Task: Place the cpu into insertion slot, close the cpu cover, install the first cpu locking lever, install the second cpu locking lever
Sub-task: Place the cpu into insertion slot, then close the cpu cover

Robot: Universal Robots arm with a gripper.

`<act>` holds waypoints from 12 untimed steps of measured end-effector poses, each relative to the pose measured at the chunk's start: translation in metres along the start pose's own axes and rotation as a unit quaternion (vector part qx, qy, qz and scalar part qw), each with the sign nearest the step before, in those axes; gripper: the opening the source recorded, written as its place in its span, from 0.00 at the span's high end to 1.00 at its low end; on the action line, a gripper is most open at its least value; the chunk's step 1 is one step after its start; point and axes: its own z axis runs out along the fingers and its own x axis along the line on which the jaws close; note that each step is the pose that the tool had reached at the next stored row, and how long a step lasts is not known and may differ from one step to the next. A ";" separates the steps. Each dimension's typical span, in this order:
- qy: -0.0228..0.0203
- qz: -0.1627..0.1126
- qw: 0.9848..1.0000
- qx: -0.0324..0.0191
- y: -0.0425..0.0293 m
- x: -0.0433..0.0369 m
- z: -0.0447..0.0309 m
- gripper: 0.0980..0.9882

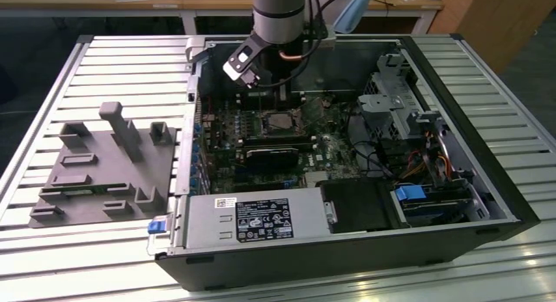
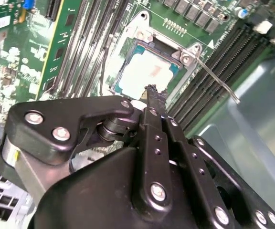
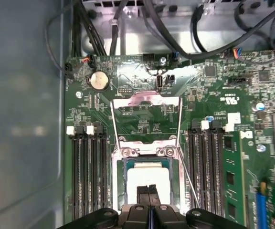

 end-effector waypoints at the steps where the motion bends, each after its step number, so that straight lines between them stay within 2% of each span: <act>1: 0.000 0.000 1.000 0.000 0.0003 0.0001 -0.0031 0.99; 4: 0.000 0.000 1.000 0.000 0.0009 0.0004 -0.0102 0.99; 12: 0.000 0.000 1.000 0.000 0.0009 0.0005 -0.0105 0.99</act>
